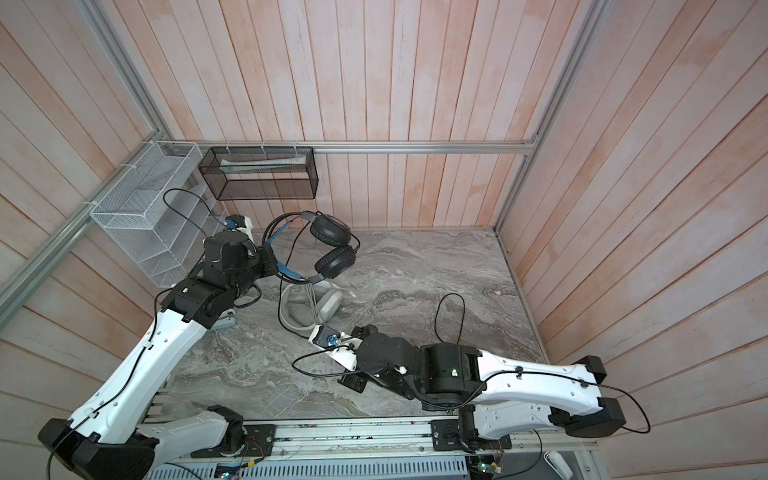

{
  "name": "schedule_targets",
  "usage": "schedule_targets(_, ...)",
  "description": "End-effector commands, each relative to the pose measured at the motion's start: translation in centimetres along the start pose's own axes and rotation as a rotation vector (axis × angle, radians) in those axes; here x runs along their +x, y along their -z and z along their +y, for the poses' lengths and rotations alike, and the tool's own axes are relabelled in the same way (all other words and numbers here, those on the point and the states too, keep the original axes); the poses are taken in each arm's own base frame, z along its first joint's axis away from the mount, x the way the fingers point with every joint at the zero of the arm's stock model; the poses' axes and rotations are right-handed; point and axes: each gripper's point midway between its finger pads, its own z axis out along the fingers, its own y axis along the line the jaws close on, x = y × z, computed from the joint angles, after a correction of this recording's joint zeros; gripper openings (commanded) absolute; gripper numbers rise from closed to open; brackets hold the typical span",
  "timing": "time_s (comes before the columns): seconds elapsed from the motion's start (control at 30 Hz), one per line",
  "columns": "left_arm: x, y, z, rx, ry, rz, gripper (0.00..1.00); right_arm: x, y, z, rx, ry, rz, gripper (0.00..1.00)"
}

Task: Wrap the headphones

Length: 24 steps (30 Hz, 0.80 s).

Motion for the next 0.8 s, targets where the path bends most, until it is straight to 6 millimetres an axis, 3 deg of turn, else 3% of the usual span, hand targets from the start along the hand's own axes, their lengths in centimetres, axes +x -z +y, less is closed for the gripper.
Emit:
schedule_targets(0.0, -0.3, 0.2, -1.0, 0.073, 0.010, -0.036, 0.00, -2.8, 1.5, -0.6, 0.001, 0.048, -0.047, 0.00)
schedule_targets(0.27, 3.7, -0.1, 0.5, 0.068, -0.039, -0.008, 0.00, -7.5, 3.8, -3.1, 0.090, 0.140, -0.106, 0.00)
schedule_targets(0.43, 4.5, 0.4, 0.6, 0.088, -0.054, -0.007, 0.00, -9.2, 4.1, -5.2, 0.182, 0.185, -0.128, 0.00)
schedule_targets(0.6, 5.1, 1.4, -0.9, 0.184, -0.077, -0.009, 0.00, -10.6, 4.2, -8.6, 0.235, 0.162, -0.164, 0.00)
schedule_targets(0.77, 7.0, 2.5, -3.1, 0.257, -0.173, 0.011, 0.00, -11.7, 3.1, -12.5, 0.273, 0.143, -0.173, 0.00)
